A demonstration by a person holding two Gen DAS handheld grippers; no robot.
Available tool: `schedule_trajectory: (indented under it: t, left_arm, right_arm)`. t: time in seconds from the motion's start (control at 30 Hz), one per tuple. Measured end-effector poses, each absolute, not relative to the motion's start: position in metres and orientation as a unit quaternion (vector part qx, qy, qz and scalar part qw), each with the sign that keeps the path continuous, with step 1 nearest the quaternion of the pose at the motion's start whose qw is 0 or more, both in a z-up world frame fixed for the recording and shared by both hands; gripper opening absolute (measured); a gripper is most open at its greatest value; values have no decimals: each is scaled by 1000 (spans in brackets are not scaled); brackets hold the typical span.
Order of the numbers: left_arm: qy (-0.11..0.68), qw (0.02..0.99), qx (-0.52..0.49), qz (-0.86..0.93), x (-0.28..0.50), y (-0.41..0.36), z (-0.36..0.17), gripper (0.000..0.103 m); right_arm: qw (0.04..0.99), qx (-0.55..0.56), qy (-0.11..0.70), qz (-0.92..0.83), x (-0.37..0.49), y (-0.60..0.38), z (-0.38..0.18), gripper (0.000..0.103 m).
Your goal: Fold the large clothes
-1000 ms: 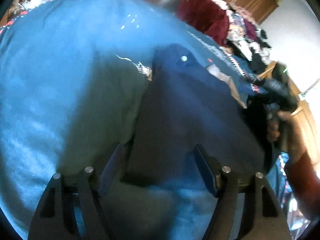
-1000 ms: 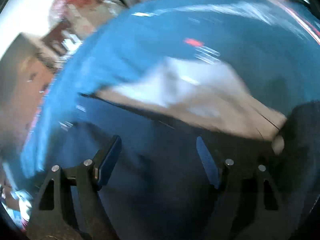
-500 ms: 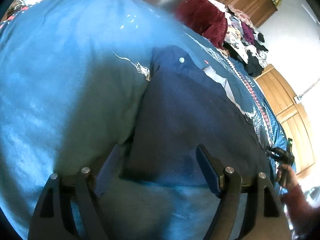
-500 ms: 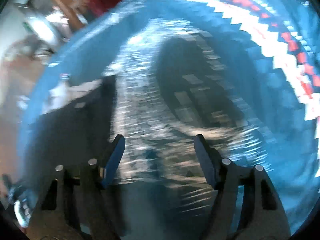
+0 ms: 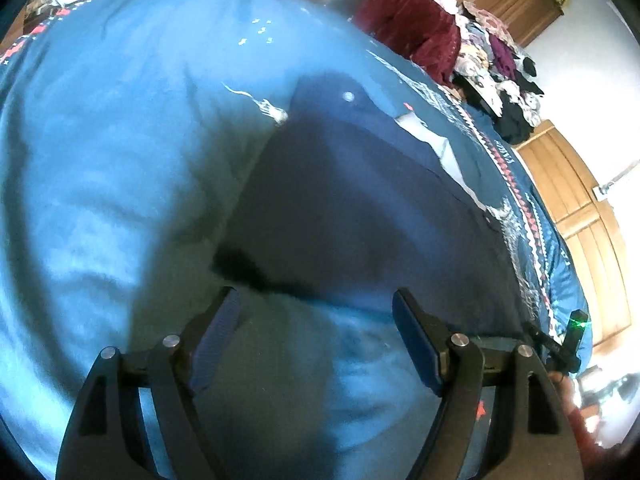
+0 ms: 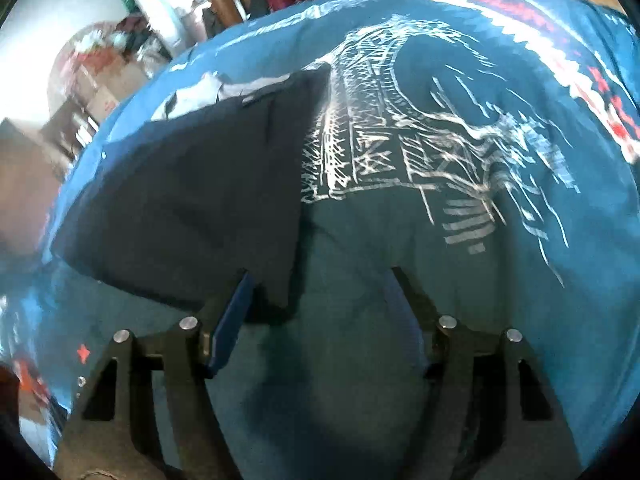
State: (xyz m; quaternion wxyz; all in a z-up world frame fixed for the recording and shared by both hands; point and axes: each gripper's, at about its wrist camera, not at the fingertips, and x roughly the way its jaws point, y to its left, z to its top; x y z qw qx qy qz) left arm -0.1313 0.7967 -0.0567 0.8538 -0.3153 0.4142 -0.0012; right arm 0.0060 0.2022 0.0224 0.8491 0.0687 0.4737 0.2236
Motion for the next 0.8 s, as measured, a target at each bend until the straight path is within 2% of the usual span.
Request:
schedule_trajectory:
  t: [0.2, 0.37, 0.57, 0.8]
  left_arm:
    - [401, 842, -361, -24, -135, 777, -65, 79]
    - [368, 843, -392, 3, -127, 785, -70, 71]
    - [328, 845, -421, 34, -105, 800, -82, 65]
    - [248, 839, -483, 44, -93, 818, -103, 64]
  right_arm:
    - [856, 76, 463, 217, -6, 207, 11, 78]
    - [858, 52, 464, 216, -9, 217, 10, 91]
    - [858, 48, 465, 210, -13, 220, 14, 92]
    - [853, 33, 450, 264, -27, 261, 58, 89]
